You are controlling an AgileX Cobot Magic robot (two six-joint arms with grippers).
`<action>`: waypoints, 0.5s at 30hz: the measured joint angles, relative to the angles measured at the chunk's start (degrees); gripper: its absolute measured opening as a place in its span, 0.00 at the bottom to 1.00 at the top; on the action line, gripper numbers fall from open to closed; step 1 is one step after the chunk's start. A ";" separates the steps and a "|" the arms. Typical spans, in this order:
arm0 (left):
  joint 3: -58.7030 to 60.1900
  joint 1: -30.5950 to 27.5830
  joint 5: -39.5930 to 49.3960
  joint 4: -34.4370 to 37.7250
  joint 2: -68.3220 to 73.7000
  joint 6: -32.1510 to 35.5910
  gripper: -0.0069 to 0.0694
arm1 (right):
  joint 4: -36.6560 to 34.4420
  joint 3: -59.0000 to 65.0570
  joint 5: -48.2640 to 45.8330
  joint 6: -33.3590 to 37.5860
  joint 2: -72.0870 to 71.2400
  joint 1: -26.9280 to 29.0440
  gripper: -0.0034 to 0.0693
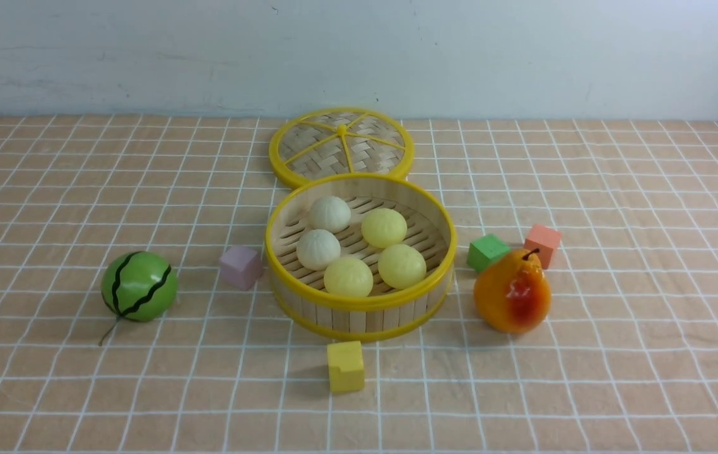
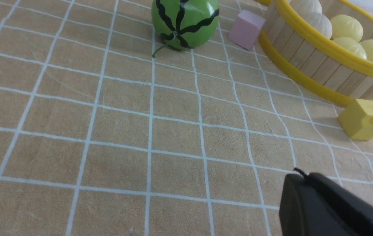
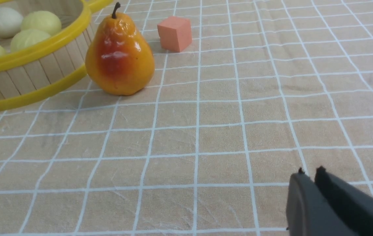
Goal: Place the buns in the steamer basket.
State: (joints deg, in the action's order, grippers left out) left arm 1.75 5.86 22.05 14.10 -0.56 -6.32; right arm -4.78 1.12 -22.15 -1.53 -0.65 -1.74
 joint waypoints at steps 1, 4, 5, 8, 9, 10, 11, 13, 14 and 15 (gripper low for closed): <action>0.00 0.00 0.00 0.00 0.00 0.00 0.07 | 0.00 0.00 0.00 0.00 0.00 0.00 0.11; 0.00 0.00 0.00 0.00 0.00 0.00 0.07 | 0.00 0.00 0.00 0.00 0.00 0.00 0.12; 0.00 0.00 0.00 0.00 0.00 0.00 0.07 | 0.00 0.00 0.00 0.00 0.00 0.00 0.12; 0.00 0.00 0.00 0.00 0.00 0.00 0.07 | 0.00 0.00 0.00 0.00 0.00 0.00 0.12; 0.00 0.00 0.00 0.00 0.00 0.00 0.07 | 0.00 0.00 0.00 0.00 0.00 0.00 0.13; 0.00 0.00 0.00 0.00 0.00 0.00 0.07 | 0.00 0.00 0.00 0.00 0.00 0.00 0.13; 0.00 0.00 0.00 0.00 0.00 0.00 0.07 | 0.00 0.00 0.00 0.00 0.00 0.00 0.13; 0.00 0.00 0.00 0.00 0.00 0.00 0.07 | 0.00 0.00 0.00 0.00 0.00 0.00 0.13; 0.00 0.00 0.00 0.00 0.00 0.00 0.07 | 0.00 0.00 0.00 0.00 0.00 0.00 0.13; 0.00 0.00 0.00 0.00 0.00 0.00 0.07 | 0.00 0.00 0.00 0.00 0.00 0.00 0.14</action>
State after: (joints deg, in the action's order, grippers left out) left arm 1.75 5.86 22.05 14.10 -0.56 -6.32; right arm -4.78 1.12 -22.15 -1.53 -0.65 -1.74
